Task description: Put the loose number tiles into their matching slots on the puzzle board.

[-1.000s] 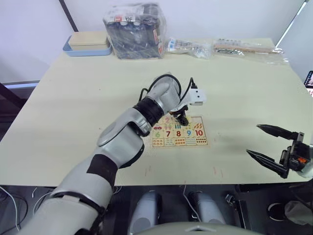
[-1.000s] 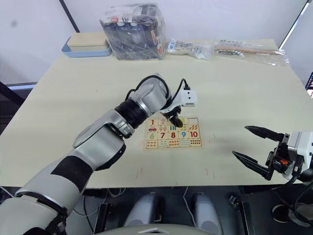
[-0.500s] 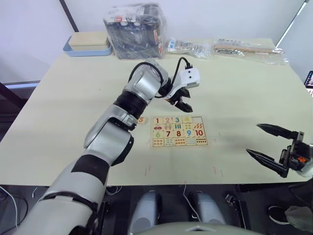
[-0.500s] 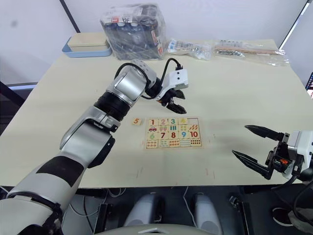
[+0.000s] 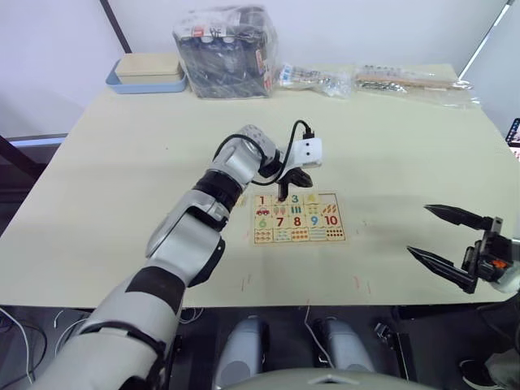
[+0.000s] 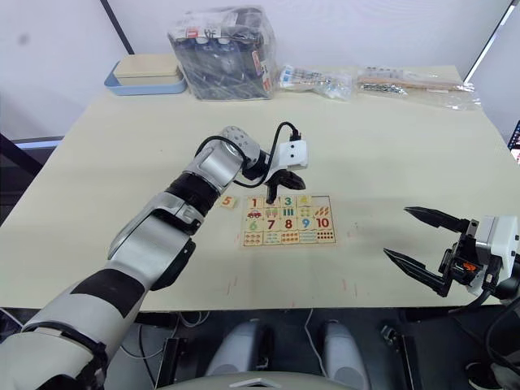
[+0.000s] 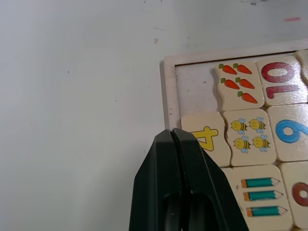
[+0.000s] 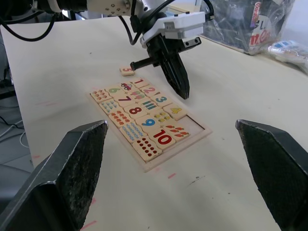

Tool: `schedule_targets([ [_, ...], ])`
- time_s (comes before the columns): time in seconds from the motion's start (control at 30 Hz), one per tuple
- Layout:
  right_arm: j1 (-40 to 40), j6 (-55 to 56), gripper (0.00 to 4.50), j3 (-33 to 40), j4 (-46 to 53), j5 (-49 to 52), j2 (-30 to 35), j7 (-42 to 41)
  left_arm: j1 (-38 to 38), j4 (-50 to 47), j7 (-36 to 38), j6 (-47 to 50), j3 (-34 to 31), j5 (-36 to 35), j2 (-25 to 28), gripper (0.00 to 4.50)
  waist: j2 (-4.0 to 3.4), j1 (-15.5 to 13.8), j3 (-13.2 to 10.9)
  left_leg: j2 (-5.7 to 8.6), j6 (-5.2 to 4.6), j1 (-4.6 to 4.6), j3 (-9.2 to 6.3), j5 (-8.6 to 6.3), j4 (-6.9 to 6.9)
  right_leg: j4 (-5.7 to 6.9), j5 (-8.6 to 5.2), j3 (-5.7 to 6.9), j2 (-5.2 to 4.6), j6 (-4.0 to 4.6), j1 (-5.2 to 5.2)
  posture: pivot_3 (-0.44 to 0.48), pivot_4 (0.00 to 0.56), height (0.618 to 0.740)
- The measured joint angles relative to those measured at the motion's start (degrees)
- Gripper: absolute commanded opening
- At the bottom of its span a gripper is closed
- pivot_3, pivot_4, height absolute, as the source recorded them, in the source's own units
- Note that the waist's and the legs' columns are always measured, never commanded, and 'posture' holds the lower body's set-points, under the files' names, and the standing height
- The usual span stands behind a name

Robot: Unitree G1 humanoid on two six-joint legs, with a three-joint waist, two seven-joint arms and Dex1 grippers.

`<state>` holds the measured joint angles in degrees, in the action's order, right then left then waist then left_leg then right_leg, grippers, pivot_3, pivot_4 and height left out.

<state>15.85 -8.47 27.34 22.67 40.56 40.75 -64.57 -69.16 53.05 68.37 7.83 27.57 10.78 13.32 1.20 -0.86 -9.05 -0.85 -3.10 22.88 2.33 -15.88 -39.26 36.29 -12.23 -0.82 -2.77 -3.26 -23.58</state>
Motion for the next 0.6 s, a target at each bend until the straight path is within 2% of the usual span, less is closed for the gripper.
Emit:
schedule_targets([
  [0.23, 0.2, 0.0, 4.50, 0.0, 0.0, 0.0, -0.4, 0.0, 0.0, 4.5, -2.0, -3.9, 0.0, 2.7, -0.9, 0.02, 0.00, 0.0, 0.0, 0.00, 0.00, 0.01, -0.01, 0.00, 0.00, 0.01, 0.00, 0.01, 0.00, 0.00, 0.00, 0.000, 0.150, 0.740],
  [0.6, 0.7, 0.0, 4.50, 0.0, 0.1, 0.0, -0.6, 0.3, -0.3, 6.2, -2.3, -6.5, -0.1, 3.8, -1.7, 0.02, 0.00, 0.0, 0.0, 0.00, 0.00, 0.00, -0.01, 0.00, -0.01, 0.02, 0.00, 0.01, 0.00, 0.00, 0.00, 0.000, 0.150, 0.740],
])
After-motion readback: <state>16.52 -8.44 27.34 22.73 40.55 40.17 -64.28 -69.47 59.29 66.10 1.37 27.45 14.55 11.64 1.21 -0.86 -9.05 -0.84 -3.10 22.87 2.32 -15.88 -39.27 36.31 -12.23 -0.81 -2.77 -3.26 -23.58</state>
